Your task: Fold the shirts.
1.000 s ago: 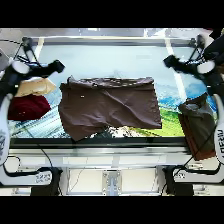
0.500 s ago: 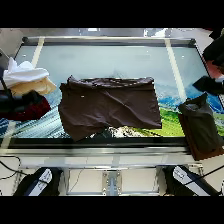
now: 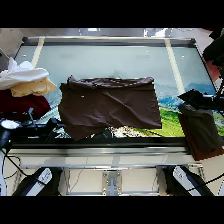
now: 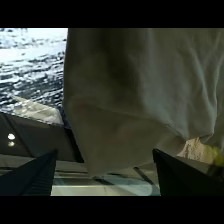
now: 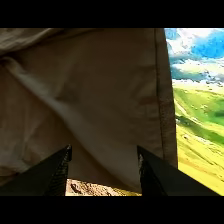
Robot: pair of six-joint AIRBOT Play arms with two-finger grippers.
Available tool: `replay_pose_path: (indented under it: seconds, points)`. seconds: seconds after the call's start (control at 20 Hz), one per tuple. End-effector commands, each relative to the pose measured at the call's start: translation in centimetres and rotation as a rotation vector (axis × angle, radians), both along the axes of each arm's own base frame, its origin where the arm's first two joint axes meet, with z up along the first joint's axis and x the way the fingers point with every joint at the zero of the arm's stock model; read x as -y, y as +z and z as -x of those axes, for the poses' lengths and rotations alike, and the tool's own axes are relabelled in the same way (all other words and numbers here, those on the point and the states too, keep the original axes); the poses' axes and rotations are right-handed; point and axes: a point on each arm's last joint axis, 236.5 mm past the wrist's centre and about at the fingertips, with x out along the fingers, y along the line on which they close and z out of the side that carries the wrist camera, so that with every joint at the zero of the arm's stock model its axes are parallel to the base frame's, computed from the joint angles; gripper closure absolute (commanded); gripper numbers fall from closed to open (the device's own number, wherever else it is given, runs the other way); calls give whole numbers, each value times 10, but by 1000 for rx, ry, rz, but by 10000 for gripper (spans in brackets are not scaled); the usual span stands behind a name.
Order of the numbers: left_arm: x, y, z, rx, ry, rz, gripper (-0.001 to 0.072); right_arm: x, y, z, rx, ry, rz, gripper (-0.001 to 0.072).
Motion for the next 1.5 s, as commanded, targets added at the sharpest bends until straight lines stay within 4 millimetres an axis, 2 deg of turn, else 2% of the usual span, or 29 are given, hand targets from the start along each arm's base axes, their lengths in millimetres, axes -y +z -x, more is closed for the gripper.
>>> replay_pose_path:
  seconds: [0.0, 0.15, 0.25, 0.35, 0.4, 0.55, 0.65, 0.7, 0.75, 0.85, 0.95, 1.05, 1.15, 1.2, 1.25, 1.35, 1.45]
  points:
    - [13, -21, 0, -50, -4, 109, 64, -10, 3, 3, 6, 28, -40, 265]
    - [1, -31, -14, -19, 50, 61, 64, -11, 3, 4, 5, 31, -42, 265]
    - [-4, -30, -28, 33, 84, 48, 65, -13, 4, 3, 7, 33, -49, 265]
    - [-3, -24, -41, 88, 101, 57, 70, -14, 4, 4, 6, 37, -55, 265]
    - [-2, -24, -44, 97, 102, 50, 107, -14, 4, 4, 5, 38, -56, 265]
    - [6, -27, -46, 108, 72, 28, 109, -15, 4, 5, 3, 41, -58, 265]
    - [10, -27, -46, 109, 58, 26, 226, -14, 4, 4, 7, 35, -54, 266]
    - [11, -27, -45, 108, 53, 27, 228, -11, 5, 1, 15, 24, -46, 265]
    - [13, -27, -45, 107, 49, 29, 270, -8, 5, -1, 24, 12, -37, 266]
    - [16, -26, -43, 102, 39, 40, 703, -4, 5, -5, 35, -3, -24, 265]
    - [17, -25, -41, 106, 23, 44, 695, 0, 0, -1, 15, -1, 3, 266]
    - [18, -25, -40, 105, 18, 47, 695, 10, -16, 11, -50, 13, 71, 266]
    - [20, -24, -39, 103, 14, 53, 695, 20, -50, 41, -210, 10, 117, 266]
    - [20, -23, -39, 102, 12, 55, 695, 12, -74, 58, -294, 10, 70, 266]
    - [20, -23, -39, 102, 12, 55, 694, -5, -98, 75, -365, 16, -7, 266]
    - [20, -23, -39, 102, 12, 55, 695, -50, -136, 101, -452, 0, -218, 265]
    - [21, -23, -38, 100, 9, 58, 695, -77, -162, 112, -487, -81, -374, 263]
